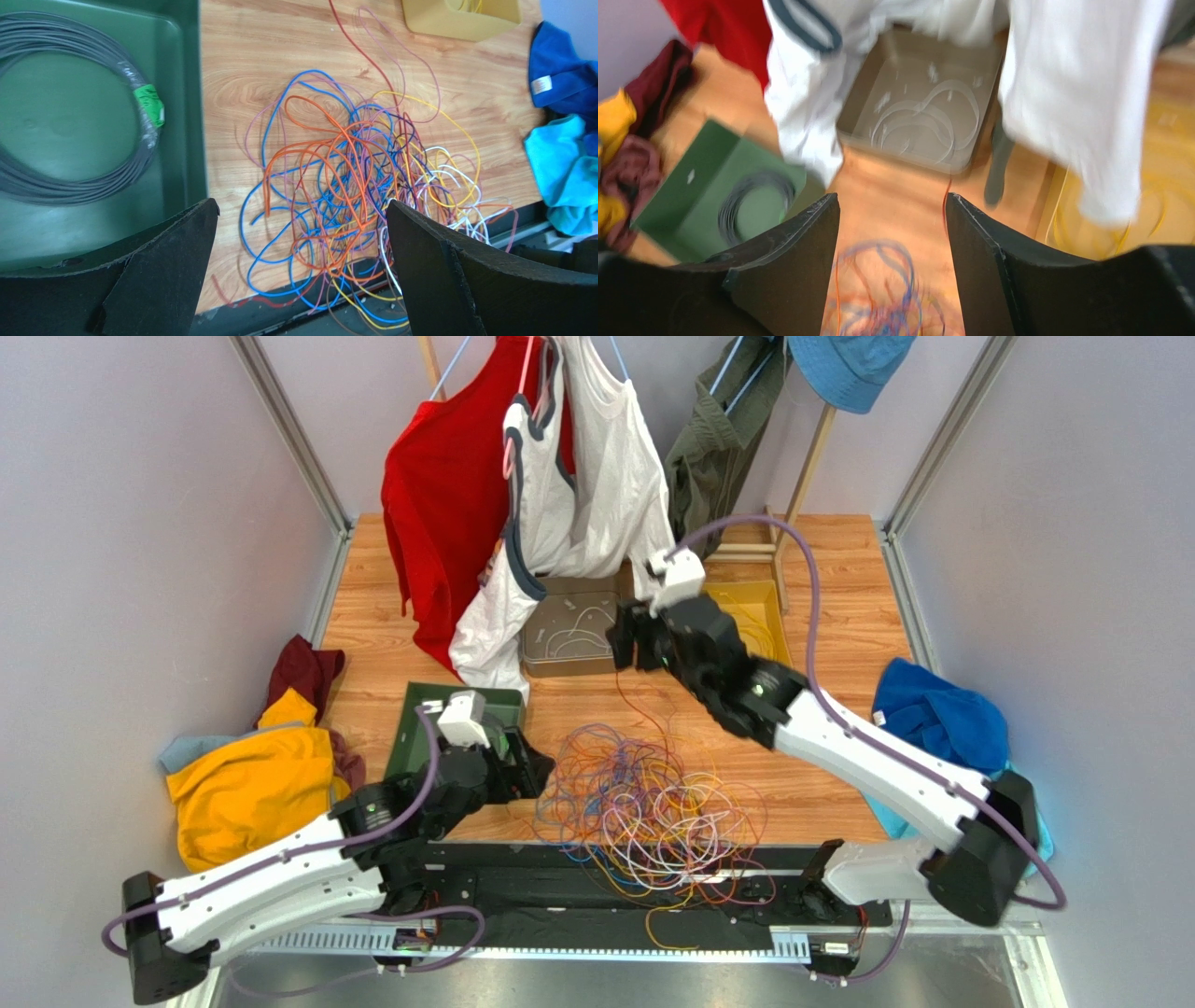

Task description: Untangle the cables

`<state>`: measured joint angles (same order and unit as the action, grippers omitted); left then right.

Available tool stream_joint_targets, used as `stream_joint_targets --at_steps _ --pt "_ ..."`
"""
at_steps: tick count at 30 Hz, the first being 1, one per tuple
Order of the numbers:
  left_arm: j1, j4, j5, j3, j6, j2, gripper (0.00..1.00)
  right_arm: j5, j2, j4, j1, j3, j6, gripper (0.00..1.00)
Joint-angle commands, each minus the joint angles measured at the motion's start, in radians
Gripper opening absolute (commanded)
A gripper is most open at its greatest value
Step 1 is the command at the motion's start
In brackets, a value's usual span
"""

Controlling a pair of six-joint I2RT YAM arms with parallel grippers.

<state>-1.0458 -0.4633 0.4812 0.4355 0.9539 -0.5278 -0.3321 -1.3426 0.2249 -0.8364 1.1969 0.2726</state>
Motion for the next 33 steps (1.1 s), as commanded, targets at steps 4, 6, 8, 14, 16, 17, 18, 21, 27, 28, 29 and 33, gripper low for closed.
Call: stream_joint_targets --at_steps 4,6,8,14,16,17,18,21,27,28,29,33 --pt "-0.002 0.258 -0.098 0.06 -0.038 -0.291 0.97 0.021 0.195 -0.032 -0.128 -0.333 0.145 0.61" --pt "-0.002 0.305 -0.124 0.069 -0.037 -0.368 0.94 -0.002 0.227 -0.006 -0.165 -0.373 0.154 0.6" --pt "-0.002 0.345 -0.139 0.08 -0.037 -0.414 0.87 -0.007 0.258 0.005 -0.181 -0.399 0.166 0.6" --pt "0.0 0.342 -0.138 0.14 -0.067 -0.52 0.29 -0.024 0.367 0.025 -0.204 -0.505 0.192 0.58" --pt "-0.002 0.306 -0.129 0.176 -0.09 -0.505 0.0 -0.038 0.419 0.046 -0.204 -0.528 0.195 0.58" --pt "-0.002 0.29 -0.127 0.193 -0.124 -0.483 0.0 -0.039 0.437 0.056 -0.205 -0.534 0.195 0.58" --pt "-0.002 0.272 -0.125 0.236 -0.145 -0.469 0.0 -0.045 0.457 0.06 -0.205 -0.546 0.198 0.58" --pt "-0.002 0.215 -0.136 0.337 -0.237 -0.408 0.0 -0.039 0.542 0.079 -0.205 -0.563 0.204 0.57" --pt "-0.002 0.103 -0.165 0.615 -0.386 -0.321 0.0 -0.038 0.729 0.103 -0.205 -0.617 0.229 0.57" --pt "-0.002 0.079 -0.174 0.655 -0.403 -0.319 0.0 -0.042 0.775 0.105 -0.205 -0.625 0.232 0.58" --pt "-0.002 0.066 -0.179 0.695 -0.432 -0.325 0.0 -0.048 0.795 0.103 -0.205 -0.641 0.232 0.58" --pt "-0.002 0.022 -0.22 0.906 -0.483 -0.369 0.0 -0.038 0.872 0.114 -0.205 -0.657 0.232 0.59"
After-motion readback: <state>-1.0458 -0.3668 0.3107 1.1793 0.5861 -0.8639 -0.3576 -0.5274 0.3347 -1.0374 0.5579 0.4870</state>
